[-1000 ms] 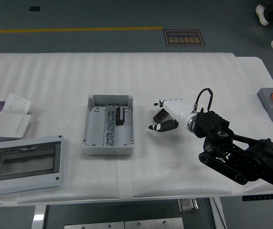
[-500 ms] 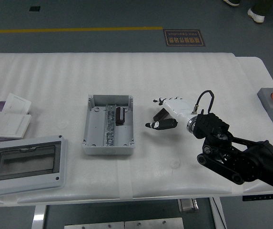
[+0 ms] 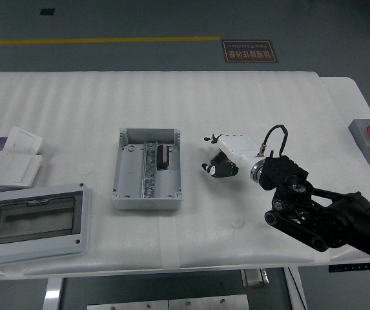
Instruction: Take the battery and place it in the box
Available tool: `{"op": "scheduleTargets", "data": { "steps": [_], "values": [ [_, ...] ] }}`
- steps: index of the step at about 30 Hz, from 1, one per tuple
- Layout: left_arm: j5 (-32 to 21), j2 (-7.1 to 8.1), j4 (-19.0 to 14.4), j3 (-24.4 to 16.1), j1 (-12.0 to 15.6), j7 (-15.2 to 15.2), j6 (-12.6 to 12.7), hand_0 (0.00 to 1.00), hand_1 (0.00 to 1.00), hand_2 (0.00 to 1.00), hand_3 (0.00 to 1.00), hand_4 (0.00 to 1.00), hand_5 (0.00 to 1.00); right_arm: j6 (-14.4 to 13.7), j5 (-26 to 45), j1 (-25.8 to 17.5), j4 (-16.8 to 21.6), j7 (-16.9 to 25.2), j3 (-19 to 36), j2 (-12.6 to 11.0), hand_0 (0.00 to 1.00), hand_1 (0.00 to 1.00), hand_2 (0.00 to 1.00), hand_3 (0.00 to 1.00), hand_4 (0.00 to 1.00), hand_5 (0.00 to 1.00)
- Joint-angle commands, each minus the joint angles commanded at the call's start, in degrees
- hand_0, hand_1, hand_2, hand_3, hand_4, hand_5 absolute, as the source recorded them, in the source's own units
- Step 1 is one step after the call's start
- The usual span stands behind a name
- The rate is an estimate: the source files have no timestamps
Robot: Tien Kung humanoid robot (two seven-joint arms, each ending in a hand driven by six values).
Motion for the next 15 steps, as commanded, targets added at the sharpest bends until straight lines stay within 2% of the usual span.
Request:
{"op": "scheduleTargets", "data": {
  "steps": [1, 12, 13, 15],
  "values": [
    [-0.03, -0.01, 0.0, 0.03, 0.0, -0.02, -0.01, 0.647, 0.663, 0.545, 0.568, 0.522, 0.507, 0.01, -0.03, -0.01, -0.03, -0.01, -0.08, 0.03, 0.562, 0.736, 0.803, 0.803, 0.495, 0.29],
    [0.47, -0.06, 0.05, -0.36, -0.12, -0.29, -0.13, 0.647, 0.663, 0.547, 0.569, 0.519, 0.514, 0.24, -0.77, 0.1, -0.19, -0.2, -0.22, -0.2, 0.539, 0.727, 0.801, 0.799, 0.495, 0.287],
    [0.54, -0.06, 0.06, -0.43, -0.11, -0.31, -0.13, 0.647, 0.663, 0.547, 0.57, 0.52, 0.517, 0.22, -0.89, 0.1, -0.1, -0.22, -0.18, -0.23, 0.537, 0.728, 0.801, 0.801, 0.463, 0.252],
    [0.59, -0.07, 0.06, -0.48, -0.12, -0.36, -0.11, 0.647, 0.663, 0.547, 0.57, 0.52, 0.517, 0.12, -1.14, 0.1, 0.18, -0.24, -0.06, -0.27, 0.537, 0.728, 0.801, 0.801, 0.463, 0.252]
  ]
}}
